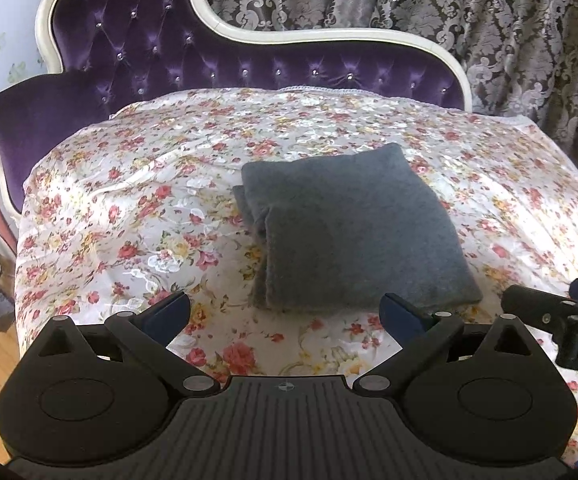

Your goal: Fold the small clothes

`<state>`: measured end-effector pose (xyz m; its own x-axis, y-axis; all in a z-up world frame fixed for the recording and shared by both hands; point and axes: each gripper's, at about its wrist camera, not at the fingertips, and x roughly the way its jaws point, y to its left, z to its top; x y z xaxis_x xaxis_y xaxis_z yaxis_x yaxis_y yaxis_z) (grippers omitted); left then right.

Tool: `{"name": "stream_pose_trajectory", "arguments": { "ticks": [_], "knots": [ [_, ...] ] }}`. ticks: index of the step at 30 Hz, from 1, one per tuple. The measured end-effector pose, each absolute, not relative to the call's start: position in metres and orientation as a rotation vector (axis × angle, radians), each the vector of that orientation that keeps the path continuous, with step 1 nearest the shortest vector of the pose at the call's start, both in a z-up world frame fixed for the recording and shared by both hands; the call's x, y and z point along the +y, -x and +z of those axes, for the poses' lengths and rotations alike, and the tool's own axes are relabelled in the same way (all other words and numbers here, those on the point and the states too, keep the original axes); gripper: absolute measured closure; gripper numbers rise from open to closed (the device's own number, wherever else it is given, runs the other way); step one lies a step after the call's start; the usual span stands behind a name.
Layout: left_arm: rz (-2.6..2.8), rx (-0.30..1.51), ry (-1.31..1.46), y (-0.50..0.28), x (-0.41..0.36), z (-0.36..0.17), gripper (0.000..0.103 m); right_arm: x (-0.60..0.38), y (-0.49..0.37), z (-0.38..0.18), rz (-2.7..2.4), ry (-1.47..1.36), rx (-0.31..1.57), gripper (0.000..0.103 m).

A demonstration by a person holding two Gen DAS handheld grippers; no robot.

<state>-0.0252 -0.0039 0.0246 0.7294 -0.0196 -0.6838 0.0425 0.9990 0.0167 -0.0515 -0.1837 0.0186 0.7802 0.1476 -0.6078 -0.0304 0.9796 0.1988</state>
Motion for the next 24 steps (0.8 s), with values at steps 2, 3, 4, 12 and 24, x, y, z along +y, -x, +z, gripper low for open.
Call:
{"name": "stream_pose_trajectory", "arguments": {
  "ticks": [2,3,4,12,24],
  "knots": [
    [-0.031,0.758,-0.033,0.0248,-0.0032,0.0234,0.001,-0.1852,0.0504,0.0173,0.09,-0.186,0.678,0.001],
    [-0.029,0.76,-0.034,0.0245,-0.003,0.0231,0.001,-0.1855,0.0504,0.0167,0.086,-0.187,0.682,0.001],
    [-0.028,0.761,-0.034,0.0245,-0.0029,0.023,0.001,-0.1856,0.05,0.0166,0.085,-0.188,0.684,0.001],
    [-0.034,0.76,-0.042,0.0243,-0.0037,0.0222,0.001,-0.185,0.0493,0.0149,0.086,-0.193,0.692,0.001],
    [-0.043,0.765,-0.05,0.0251,-0.0053,0.0185,0.001,-0.1799,0.0464,0.0127,0.077,-0.184,0.711,0.001]
  ]
}}
